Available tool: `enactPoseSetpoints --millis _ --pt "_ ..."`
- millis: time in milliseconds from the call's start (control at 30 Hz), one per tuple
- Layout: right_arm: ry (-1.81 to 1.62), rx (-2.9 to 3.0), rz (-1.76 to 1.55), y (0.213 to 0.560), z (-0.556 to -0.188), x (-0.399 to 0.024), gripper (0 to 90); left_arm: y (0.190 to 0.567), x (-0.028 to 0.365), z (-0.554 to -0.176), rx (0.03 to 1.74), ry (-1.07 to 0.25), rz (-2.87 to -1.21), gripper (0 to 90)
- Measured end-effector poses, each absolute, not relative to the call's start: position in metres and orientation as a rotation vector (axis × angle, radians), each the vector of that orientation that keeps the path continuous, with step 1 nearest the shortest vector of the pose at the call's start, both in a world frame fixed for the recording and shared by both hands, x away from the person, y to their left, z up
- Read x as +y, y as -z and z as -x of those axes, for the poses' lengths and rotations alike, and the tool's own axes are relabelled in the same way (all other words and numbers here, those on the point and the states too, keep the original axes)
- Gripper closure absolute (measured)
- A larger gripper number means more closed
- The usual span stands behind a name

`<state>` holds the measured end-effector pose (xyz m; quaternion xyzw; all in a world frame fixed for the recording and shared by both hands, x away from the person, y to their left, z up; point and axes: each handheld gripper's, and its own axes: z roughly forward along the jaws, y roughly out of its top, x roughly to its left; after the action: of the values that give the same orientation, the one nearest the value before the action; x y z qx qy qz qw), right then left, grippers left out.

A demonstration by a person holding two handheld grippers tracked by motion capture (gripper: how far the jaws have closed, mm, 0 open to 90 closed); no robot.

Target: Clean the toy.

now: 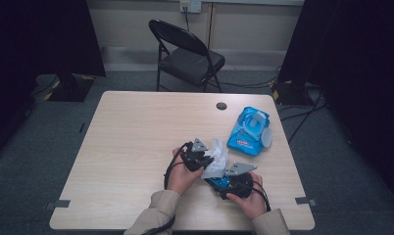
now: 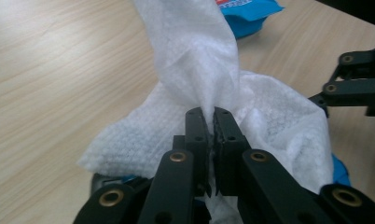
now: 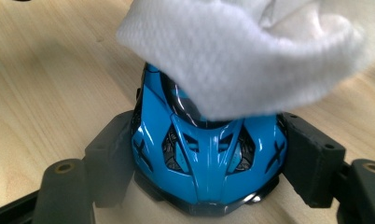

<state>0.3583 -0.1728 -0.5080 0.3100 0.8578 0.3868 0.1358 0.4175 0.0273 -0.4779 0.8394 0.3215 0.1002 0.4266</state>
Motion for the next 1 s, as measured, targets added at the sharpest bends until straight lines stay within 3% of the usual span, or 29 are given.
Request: enactPoseSetpoints --millis 1000 --pt "-1.121 2.485 -0.898 0.508 -0.358 -0.173 26.3 0.474 0.056 -0.430 0.878 -0.340 -2.110 86.6"
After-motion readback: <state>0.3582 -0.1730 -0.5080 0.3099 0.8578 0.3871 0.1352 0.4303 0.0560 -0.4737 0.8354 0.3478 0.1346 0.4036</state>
